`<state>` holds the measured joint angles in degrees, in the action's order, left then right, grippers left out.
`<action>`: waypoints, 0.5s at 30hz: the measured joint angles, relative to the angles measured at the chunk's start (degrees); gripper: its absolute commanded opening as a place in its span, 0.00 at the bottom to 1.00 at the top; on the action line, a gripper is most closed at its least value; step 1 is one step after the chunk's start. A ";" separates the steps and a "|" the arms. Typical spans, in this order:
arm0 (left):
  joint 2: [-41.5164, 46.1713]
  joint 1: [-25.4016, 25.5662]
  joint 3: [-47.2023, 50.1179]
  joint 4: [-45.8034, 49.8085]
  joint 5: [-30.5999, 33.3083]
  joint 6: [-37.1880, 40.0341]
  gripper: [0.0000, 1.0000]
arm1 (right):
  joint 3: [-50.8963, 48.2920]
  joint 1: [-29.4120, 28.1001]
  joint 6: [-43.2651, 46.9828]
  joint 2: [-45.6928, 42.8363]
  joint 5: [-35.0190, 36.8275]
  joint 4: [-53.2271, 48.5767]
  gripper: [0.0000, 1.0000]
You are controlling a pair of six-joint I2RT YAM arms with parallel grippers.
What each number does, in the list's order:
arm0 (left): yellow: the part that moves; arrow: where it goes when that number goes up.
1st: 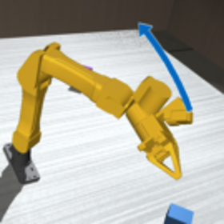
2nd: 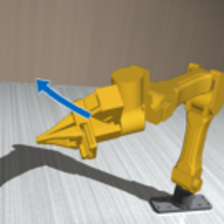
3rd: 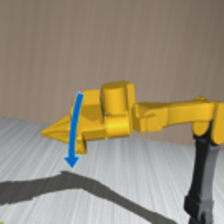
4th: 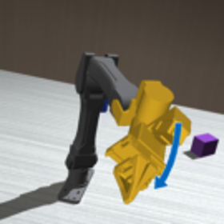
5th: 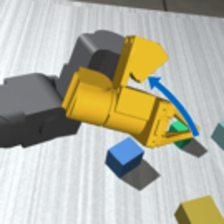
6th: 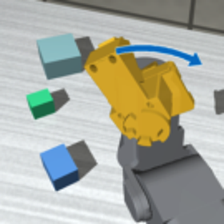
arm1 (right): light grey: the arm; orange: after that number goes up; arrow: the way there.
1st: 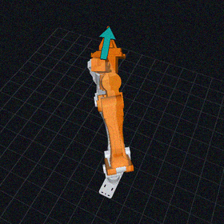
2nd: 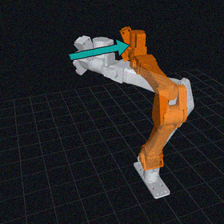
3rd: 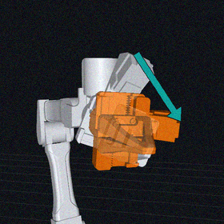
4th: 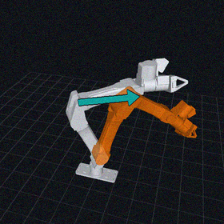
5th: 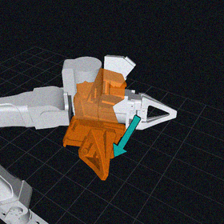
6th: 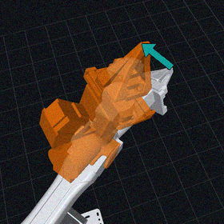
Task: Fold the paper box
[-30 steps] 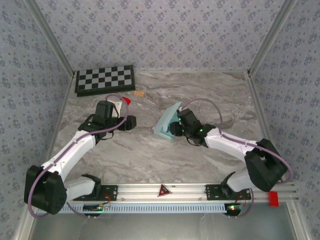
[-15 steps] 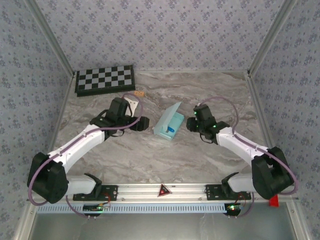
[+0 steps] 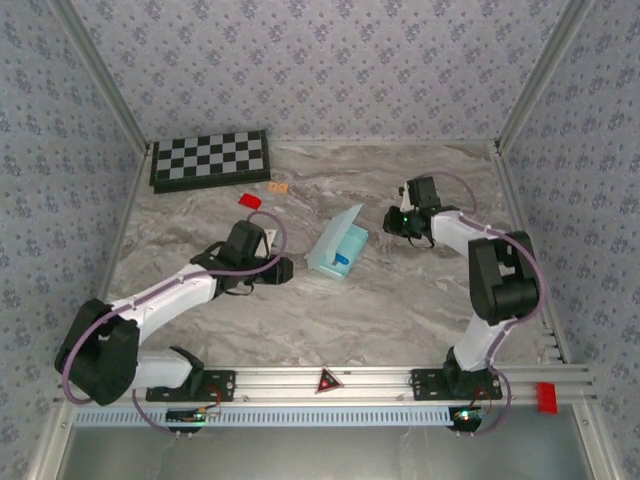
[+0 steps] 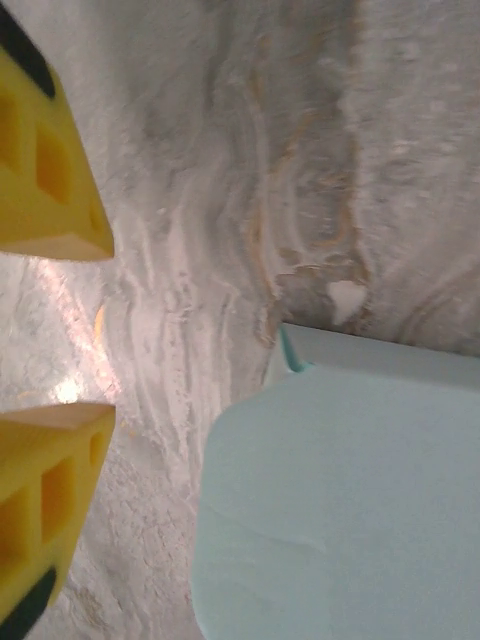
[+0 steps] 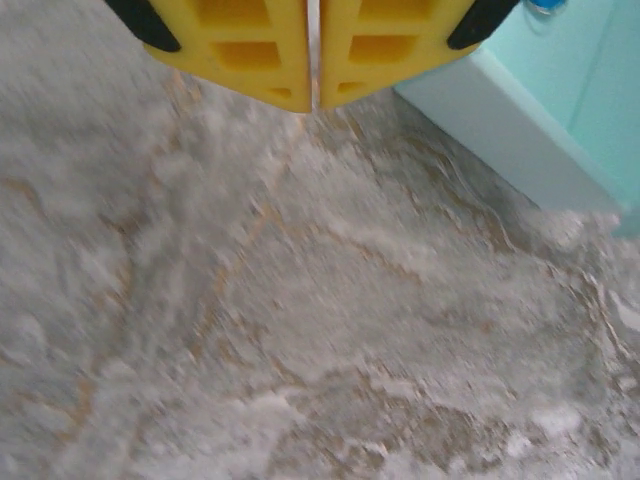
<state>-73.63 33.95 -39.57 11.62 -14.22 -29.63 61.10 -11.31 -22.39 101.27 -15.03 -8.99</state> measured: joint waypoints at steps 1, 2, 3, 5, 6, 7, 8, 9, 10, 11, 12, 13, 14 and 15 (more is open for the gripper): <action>-0.13 0.33 0.46 -0.76 -0.07 -1.07 0.29 | 1.92 0.20 0.15 1.81 -1.01 -0.09 0.09; -0.52 0.70 0.72 -1.60 -0.13 -2.19 0.28 | 4.00 0.31 0.37 3.82 -1.99 -0.20 0.09; -1.29 1.03 0.76 -2.60 -0.20 -3.17 0.27 | 5.79 0.31 0.52 5.57 -2.82 -0.44 0.09; -3.17 1.49 0.76 -4.76 -0.42 -4.79 0.25 | 8.59 0.13 0.92 8.31 -3.98 -0.79 0.09; -4.44 1.77 0.76 -5.81 -0.63 -5.68 0.25 | 9.42 -0.07 1.07 9.16 -4.42 -1.16 0.09; -5.42 1.88 0.76 -6.43 -0.81 -6.23 0.25 | 10.05 -0.31 1.09 9.79 -4.87 -1.53 0.09; -6.60 2.08 0.76 -7.26 -0.85 -7.02 0.23 | 10.56 -0.61 1.14 10.38 -5.46 -1.97 0.09; -7.74 2.19 0.76 -7.98 -0.90 -7.65 0.23 | 10.84 -0.87 1.27 10.82 -5.95 -2.27 0.09; -8.74 2.23 0.74 -8.50 -1.01 -8.20 0.23 | 10.86 -1.09 1.29 11.02 -6.32 -2.51 0.09; -9.68 2.23 0.74 -8.98 -1.03 -8.74 0.23 | 10.91 -1.36 1.31 11.26 -6.82 -2.93 0.09; -10.58 2.40 0.74 -9.40 -1.05 -9.29 0.23 | 10.91 -1.55 1.31 11.41 -7.08 -3.13 0.09; -11.28 2.45 0.74 -9.73 -1.03 -9.57 0.23 | 10.88 -1.75 1.36 11.54 -7.37 -3.30 0.09; -12.17 2.51 0.72 -10.16 -1.18 -9.97 0.22 | 10.88 -1.88 1.46 11.58 -7.63 -3.48 0.09; -12.96 2.56 0.63 -10.34 -1.31 -10.16 0.23 | 10.88 -1.97 1.51 11.58 -8.04 -3.65 0.09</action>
<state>-86.59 36.51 -38.94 1.28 -15.53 -39.79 71.99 -13.28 -20.88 112.86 -23.07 -12.64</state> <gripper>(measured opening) 0.227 0.088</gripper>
